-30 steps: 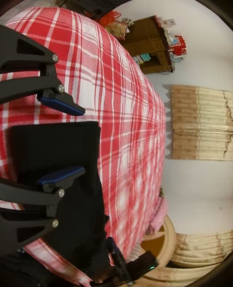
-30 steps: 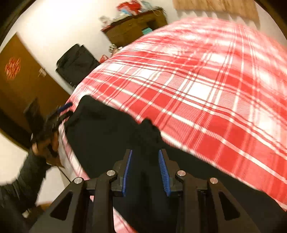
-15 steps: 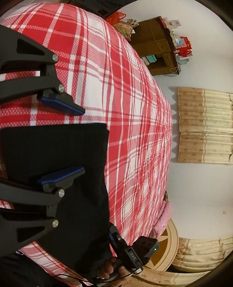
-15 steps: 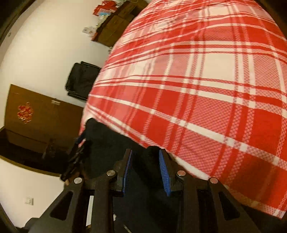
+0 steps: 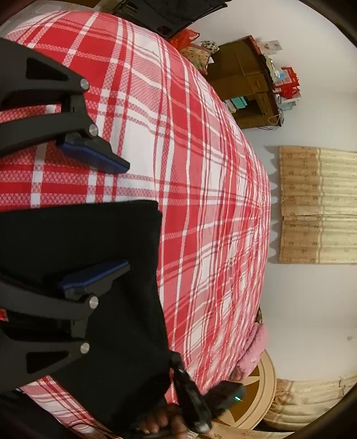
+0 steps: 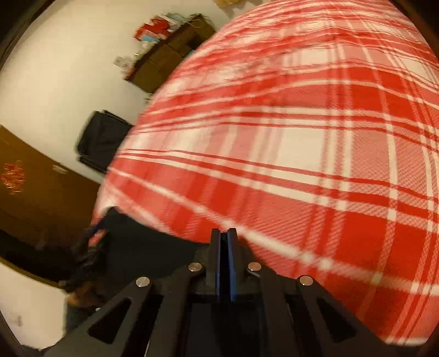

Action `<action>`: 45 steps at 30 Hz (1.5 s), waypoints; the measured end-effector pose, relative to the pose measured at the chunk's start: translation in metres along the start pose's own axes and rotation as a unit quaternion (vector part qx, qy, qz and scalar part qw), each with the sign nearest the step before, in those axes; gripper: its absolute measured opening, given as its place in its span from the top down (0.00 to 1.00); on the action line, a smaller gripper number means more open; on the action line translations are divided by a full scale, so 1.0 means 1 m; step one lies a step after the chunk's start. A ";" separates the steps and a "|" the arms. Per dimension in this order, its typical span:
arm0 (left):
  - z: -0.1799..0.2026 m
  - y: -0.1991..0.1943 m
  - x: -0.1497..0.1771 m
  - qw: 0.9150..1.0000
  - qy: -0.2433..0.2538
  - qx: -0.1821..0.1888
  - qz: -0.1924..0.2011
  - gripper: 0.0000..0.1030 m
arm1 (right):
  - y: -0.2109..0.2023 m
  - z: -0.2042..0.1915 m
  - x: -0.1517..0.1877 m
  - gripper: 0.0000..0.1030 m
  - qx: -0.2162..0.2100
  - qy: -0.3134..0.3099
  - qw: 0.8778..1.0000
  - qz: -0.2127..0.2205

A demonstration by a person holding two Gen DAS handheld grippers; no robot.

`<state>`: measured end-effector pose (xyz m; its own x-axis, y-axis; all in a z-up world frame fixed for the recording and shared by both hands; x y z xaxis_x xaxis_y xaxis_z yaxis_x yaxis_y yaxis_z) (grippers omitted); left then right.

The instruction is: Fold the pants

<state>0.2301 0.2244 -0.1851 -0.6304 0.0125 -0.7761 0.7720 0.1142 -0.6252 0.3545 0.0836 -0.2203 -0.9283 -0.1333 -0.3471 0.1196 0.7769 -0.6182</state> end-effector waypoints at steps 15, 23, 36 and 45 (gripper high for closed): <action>0.075 -0.073 -0.029 0.995 0.036 0.053 0.080 0.26 | -0.188 0.035 0.071 0.60 0.067 0.011 0.992 0.107; 0.244 -0.079 -0.021 0.966 0.151 0.199 0.068 0.25 | -0.400 0.098 0.153 0.60 0.204 0.127 0.931 0.274; 0.380 -0.103 0.027 0.913 0.301 0.272 0.038 0.26 | -0.494 0.150 0.247 0.58 0.237 0.207 0.873 0.372; 0.397 -0.099 0.045 0.902 0.351 0.250 0.027 0.45 | -0.500 0.164 0.257 0.58 0.225 0.221 0.865 0.390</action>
<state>0.1577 -0.1805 -0.1907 -0.3523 0.6500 -0.6733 0.6322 -0.3651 -0.6834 0.1143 -0.4404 -0.1159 -0.5348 0.6489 -0.5412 0.8036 0.1925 -0.5632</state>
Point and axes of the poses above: each gripper's, at about its wrist camera, not at the fingertips, and y roughly the way its jaws point, z to its right, x to its underside, the point moved 6 cm from there along y, roughly the way its jaws point, and after that the axes turned 12 degrees about -x, right-handed, at the moved point
